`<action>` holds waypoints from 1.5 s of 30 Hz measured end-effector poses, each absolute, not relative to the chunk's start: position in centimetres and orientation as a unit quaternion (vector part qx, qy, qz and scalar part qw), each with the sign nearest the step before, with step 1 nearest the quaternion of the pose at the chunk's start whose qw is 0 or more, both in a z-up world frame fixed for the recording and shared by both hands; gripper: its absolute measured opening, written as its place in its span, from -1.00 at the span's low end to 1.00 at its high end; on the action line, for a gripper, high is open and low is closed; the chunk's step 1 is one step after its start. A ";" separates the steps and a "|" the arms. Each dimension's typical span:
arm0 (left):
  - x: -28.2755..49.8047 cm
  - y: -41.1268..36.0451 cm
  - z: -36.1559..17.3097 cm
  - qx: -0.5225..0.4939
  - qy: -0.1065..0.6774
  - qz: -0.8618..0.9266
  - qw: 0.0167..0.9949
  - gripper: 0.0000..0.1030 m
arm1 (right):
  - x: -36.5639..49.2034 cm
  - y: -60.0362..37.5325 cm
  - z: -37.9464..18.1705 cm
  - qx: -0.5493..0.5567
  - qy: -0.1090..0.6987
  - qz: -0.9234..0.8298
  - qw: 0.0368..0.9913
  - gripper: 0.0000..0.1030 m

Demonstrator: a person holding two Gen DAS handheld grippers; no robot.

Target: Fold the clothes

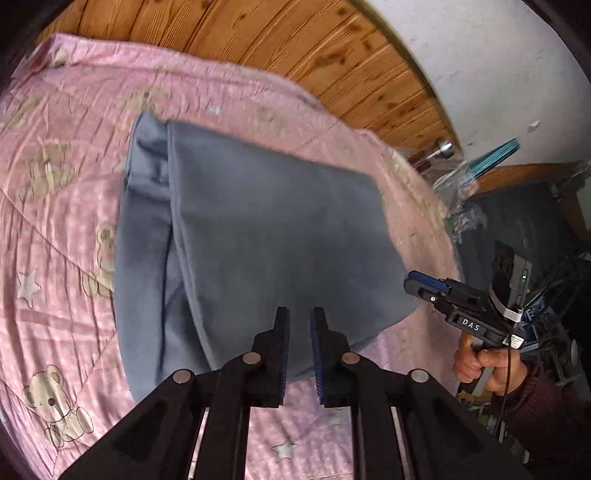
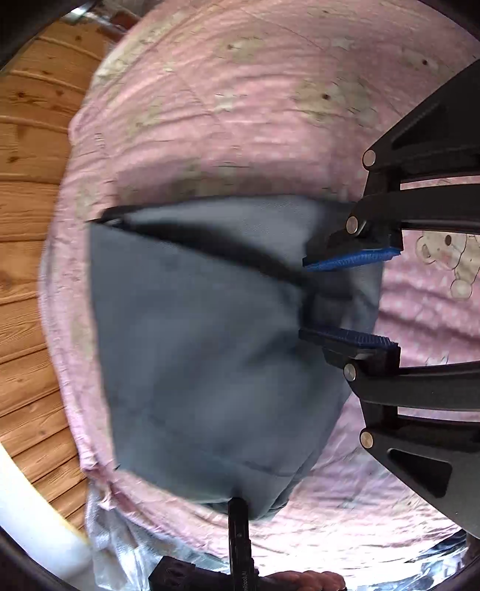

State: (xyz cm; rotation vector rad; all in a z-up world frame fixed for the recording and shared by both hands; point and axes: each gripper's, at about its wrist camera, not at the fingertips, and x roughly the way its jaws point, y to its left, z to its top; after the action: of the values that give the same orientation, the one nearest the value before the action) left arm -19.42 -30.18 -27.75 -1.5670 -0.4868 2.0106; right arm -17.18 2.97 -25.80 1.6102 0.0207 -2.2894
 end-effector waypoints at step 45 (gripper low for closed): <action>-18.6 -30.8 -29.5 -0.608 -0.257 0.695 0.287 -0.93 | -22.0 4.4 -23.3 0.556 -0.053 -0.813 0.165 -0.32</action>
State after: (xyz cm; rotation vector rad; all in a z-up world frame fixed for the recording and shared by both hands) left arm -18.64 -30.82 -29.48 -1.6238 -0.6861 1.8563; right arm -22.01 4.37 -23.30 1.5834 -0.1521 -2.3177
